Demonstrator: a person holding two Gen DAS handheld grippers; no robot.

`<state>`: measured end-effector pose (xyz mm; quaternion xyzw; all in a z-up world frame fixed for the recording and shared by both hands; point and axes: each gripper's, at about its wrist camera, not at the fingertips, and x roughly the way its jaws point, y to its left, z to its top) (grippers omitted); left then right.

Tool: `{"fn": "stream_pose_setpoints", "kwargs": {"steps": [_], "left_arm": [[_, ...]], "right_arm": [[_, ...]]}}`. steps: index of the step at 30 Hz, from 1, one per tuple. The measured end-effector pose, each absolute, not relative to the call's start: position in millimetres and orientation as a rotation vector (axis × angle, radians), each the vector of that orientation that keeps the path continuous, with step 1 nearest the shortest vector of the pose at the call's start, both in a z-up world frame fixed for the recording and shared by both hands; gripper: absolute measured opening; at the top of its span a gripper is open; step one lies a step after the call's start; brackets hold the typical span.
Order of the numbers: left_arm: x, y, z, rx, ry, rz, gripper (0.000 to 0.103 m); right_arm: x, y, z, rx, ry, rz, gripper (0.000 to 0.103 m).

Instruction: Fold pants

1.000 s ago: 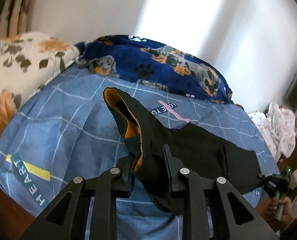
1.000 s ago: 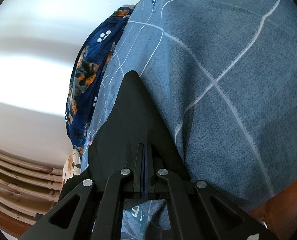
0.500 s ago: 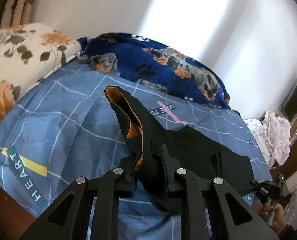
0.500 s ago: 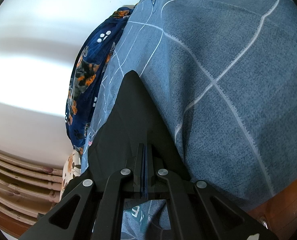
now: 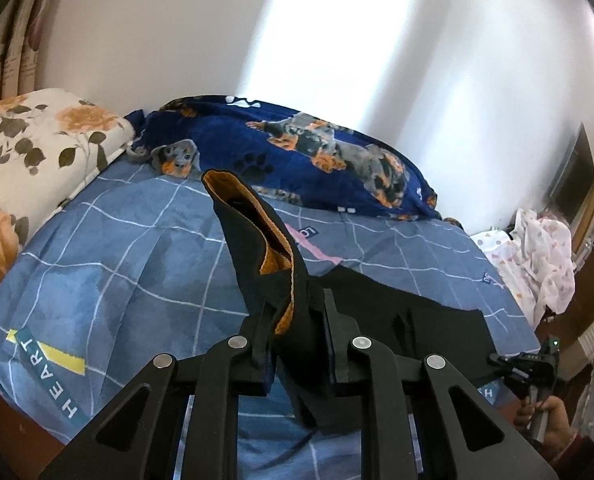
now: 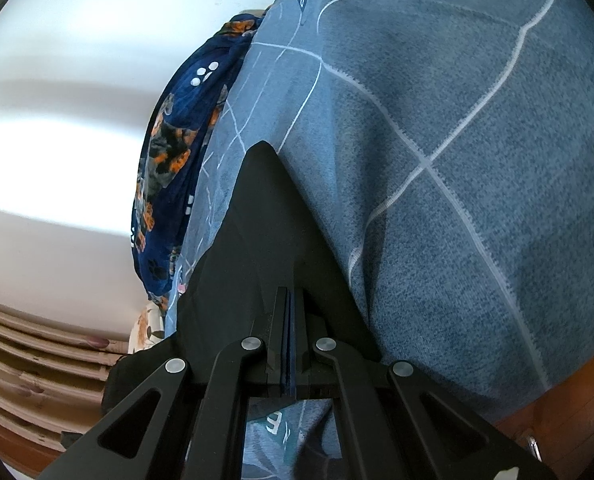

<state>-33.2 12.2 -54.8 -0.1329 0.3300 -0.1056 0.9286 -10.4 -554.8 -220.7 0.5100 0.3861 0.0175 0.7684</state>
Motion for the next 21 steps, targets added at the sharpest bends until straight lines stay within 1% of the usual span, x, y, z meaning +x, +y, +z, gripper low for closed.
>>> {"fn": "stream_pose_setpoints", "kwargs": {"steps": [8, 10, 12, 13, 15, 18, 21], "left_arm": [[-31.1, 1.5, -46.1, -0.275, 0.665, -0.243, 0.019], [-30.7, -1.0, -43.8, -0.276, 0.663, -0.250, 0.019], [-29.5, -4.5, -41.0, -0.273, 0.661, -0.260, 0.019], [-29.4, -6.8, -39.2, -0.271, 0.659, -0.264, 0.019], [-29.4, -11.4, -35.8, -0.266, 0.655, -0.274, 0.019], [-29.6, -19.1, -30.3, -0.261, 0.650, -0.290, 0.019], [-30.2, -24.6, -25.7, -0.253, 0.646, -0.303, 0.019]], "right_arm": [[-3.6, -549.3, -213.7, 1.065, 0.860, 0.029, 0.000], [-2.2, -546.1, -210.9, 1.050, 0.860, 0.031, 0.006], [-0.1, -542.3, -206.2, 1.034, 0.851, 0.046, 0.022], [0.4, -540.6, -204.0, 1.027, 0.846, 0.055, 0.026], [2.9, -535.3, -197.2, 0.993, 0.838, 0.069, 0.042], [6.7, -526.4, -188.7, 0.924, 0.843, 0.067, 0.052], [9.3, -520.1, -183.7, 0.873, 0.850, 0.057, 0.054]]}}
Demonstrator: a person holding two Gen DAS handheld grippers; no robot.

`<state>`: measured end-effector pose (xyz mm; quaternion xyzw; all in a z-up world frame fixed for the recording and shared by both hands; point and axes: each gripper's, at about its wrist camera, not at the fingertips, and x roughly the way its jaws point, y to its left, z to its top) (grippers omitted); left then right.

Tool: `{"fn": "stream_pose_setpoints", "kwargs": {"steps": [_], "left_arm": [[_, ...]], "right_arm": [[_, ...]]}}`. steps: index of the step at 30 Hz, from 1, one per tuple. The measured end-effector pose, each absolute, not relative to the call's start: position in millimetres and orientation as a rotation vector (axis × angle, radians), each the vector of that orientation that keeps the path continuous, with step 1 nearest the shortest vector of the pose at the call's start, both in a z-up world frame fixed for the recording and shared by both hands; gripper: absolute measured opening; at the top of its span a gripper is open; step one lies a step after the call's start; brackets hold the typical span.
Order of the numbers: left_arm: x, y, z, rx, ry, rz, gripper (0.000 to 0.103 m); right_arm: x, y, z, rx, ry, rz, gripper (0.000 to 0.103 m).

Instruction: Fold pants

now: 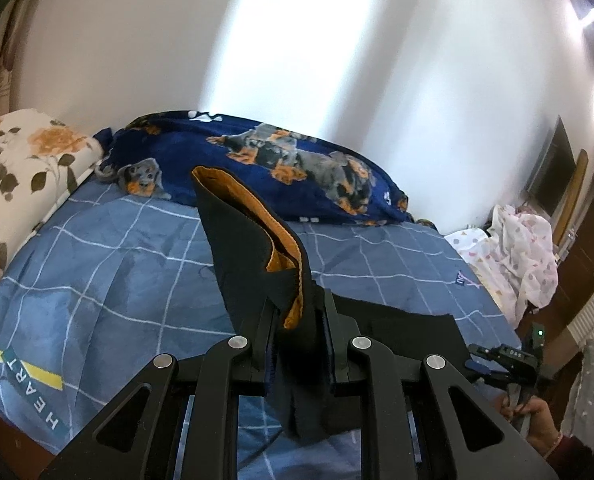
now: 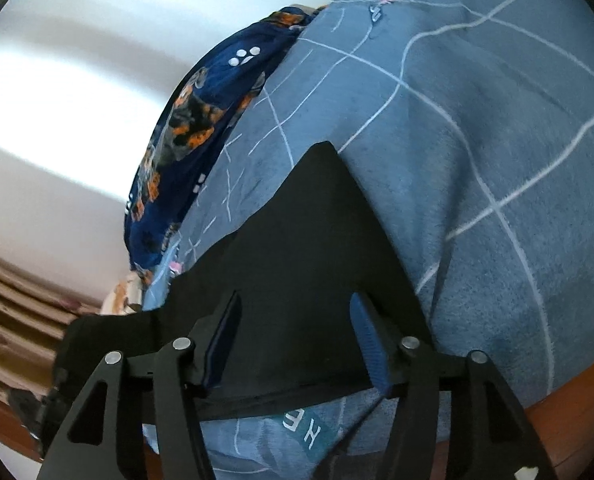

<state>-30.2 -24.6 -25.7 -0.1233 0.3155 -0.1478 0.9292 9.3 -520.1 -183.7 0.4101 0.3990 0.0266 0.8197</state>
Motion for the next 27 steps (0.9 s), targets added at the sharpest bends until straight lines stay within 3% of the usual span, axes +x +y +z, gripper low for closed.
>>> {"fn": "stream_pose_setpoints", "kwargs": {"steps": [27], "left_arm": [[-31.2, -97.5, 1.2, -0.191, 0.647, -0.424, 0.019]], "right_arm": [[2.1, -535.5, -180.2, 0.952, 0.819, 0.040, 0.062]]}}
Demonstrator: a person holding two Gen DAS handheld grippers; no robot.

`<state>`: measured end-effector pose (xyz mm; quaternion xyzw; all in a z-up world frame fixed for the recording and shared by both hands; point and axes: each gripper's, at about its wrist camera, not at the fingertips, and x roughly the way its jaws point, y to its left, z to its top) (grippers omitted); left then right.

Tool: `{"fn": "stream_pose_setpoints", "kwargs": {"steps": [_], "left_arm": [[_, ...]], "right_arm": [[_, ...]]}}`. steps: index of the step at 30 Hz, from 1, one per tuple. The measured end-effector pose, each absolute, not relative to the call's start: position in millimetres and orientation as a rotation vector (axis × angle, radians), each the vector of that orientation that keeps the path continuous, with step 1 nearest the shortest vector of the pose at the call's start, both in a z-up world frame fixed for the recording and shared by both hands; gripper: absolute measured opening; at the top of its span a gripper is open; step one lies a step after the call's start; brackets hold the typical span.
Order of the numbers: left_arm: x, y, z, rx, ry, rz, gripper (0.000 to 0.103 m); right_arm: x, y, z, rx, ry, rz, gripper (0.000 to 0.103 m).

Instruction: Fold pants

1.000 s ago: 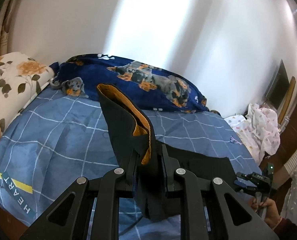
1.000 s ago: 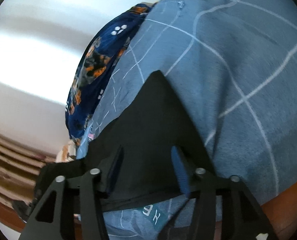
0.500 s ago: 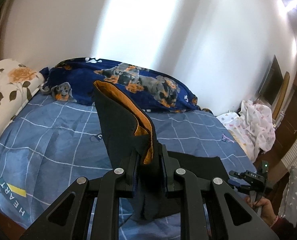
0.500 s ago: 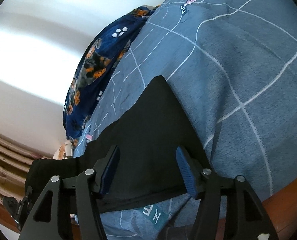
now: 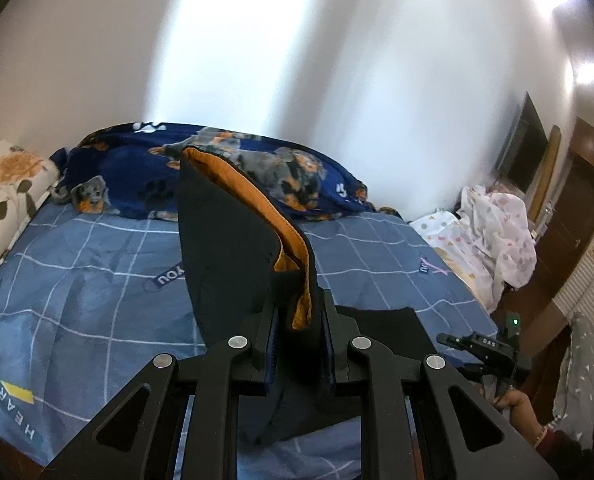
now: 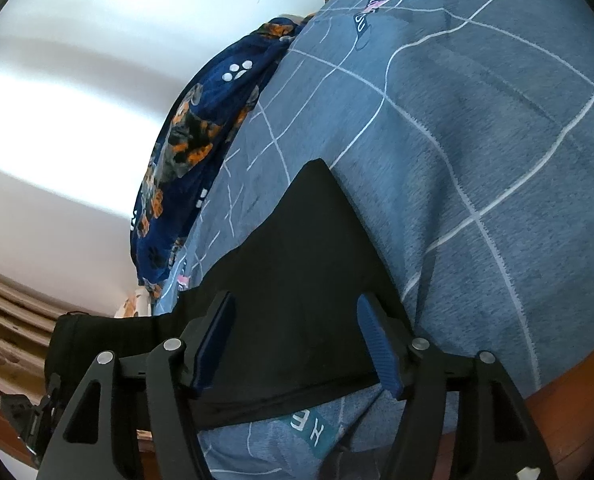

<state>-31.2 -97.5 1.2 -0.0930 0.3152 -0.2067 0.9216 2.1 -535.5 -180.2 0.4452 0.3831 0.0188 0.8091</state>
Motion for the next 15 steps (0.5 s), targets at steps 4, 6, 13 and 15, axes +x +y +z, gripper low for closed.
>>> {"fn": "stream_pose_setpoints", "kwargs": {"steps": [4, 6, 13, 15], "left_arm": [[-30.1, -112.5, 4.0, -0.177, 0.651, -0.450, 0.019], [-29.8, -119.5, 4.6, -0.168, 0.653, -0.460, 0.019], [-26.0, -143.9, 4.9, -0.148, 0.662, -0.495, 0.019], [-24.7, -149.2, 4.6, -0.147, 0.666, -0.504, 0.019]], "right_arm": [[0.2, -540.2, -179.0, 0.965, 0.811, 0.040, 0.063], [-1.0, -542.1, -178.7, 0.973, 0.805, 0.041, 0.064], [-2.6, -549.1, -178.0, 0.997, 0.794, 0.042, 0.065], [-3.2, -549.4, -178.4, 1.005, 0.793, 0.045, 0.065]]}}
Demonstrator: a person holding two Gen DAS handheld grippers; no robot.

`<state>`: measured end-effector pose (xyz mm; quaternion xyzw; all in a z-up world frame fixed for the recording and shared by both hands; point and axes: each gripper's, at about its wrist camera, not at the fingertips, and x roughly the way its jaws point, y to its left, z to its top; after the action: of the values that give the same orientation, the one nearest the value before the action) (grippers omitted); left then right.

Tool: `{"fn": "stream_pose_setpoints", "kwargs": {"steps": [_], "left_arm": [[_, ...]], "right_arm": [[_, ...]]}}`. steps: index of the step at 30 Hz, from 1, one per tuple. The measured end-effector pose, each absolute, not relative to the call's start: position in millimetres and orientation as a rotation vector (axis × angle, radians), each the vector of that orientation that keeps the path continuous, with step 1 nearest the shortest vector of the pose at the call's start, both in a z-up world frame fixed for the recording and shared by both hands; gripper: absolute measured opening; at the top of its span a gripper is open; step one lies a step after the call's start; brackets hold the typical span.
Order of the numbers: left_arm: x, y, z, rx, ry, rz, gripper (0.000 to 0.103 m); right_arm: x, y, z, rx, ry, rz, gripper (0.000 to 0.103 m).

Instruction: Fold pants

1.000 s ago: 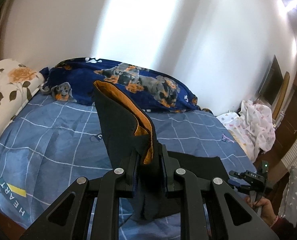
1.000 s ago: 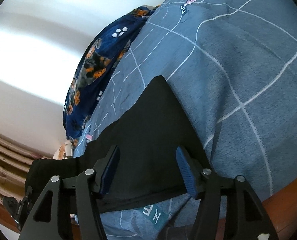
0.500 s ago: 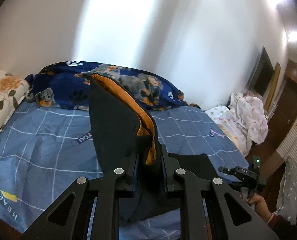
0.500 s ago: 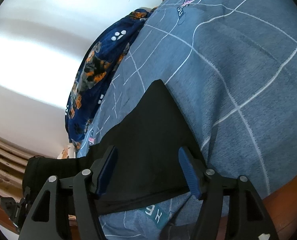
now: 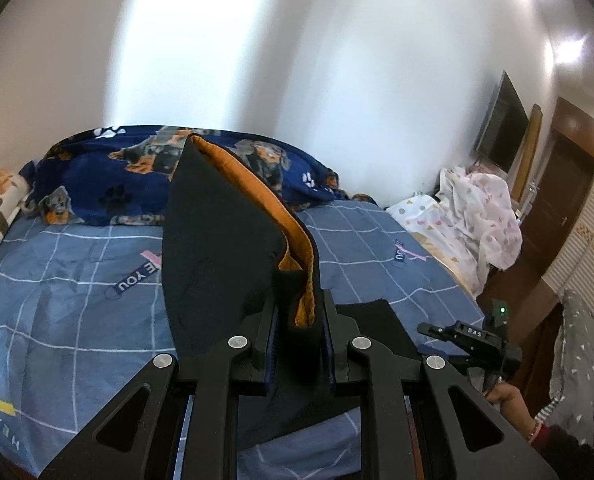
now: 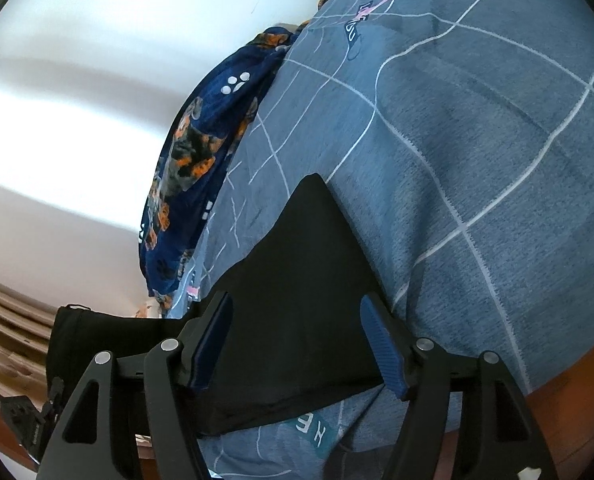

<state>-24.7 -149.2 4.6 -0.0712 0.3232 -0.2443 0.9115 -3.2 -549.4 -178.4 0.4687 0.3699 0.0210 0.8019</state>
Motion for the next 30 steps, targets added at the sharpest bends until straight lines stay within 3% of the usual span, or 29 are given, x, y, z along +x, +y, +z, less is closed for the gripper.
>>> {"fn": "stream_pose_setpoints", "kwargs": {"steps": [30], "left_arm": [[3.9, -261.9, -15.7, -0.101, 0.757, -0.676, 0.019]], "right_arm": [[2.3, -549.5, -180.0, 1.134, 0.780, 0.141, 0.071]]}}
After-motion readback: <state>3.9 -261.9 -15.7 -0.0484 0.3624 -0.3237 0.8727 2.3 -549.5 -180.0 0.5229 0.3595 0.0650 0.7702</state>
